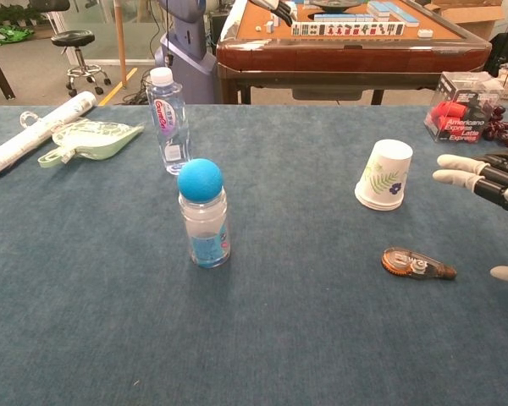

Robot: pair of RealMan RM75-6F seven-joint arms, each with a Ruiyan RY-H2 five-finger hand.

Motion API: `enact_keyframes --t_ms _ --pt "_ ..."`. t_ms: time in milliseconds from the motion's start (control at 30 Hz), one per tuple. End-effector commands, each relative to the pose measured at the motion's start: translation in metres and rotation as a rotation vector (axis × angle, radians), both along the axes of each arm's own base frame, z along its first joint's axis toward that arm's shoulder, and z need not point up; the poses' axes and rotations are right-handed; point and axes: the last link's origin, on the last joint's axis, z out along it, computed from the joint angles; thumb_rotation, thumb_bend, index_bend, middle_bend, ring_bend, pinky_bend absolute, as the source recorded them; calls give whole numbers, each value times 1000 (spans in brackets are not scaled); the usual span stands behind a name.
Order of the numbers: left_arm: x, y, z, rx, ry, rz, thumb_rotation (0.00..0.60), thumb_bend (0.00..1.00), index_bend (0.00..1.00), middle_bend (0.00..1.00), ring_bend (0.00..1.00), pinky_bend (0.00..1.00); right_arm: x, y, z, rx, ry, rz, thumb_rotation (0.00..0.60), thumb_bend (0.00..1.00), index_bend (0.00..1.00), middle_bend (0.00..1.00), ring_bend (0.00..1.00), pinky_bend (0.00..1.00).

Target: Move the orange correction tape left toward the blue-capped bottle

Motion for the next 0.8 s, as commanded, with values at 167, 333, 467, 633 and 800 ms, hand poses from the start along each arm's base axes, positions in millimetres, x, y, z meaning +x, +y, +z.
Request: enact_keyframes --t_ms 167,333,467,633,800 --pt "0 0 0 -3 1 6 600 21 632 625 548 726 3 -2 -9 10 11 16 600 0 0 0 0 0" --pt "-1 0 0 -4 -2 10 600 22 632 625 548 726 6 -3 -11 -20 21 44 600 0 6 10 0 0" --pt "-1 0 1 -3 -3 11 600 22 632 625 548 726 11 -4 -9 -69 -14 70 600 0 173 254 85 74" --pt "-1 0 1 -5 -3 14 600 21 632 625 548 726 10 -7 -8 -83 -22 67 600 0 426 528 326 280" --pt "-2 0 0 -7 -3 17 600 21 632 625 548 726 8 -9 -11 -67 -6 54 600 0 527 618 403 343"
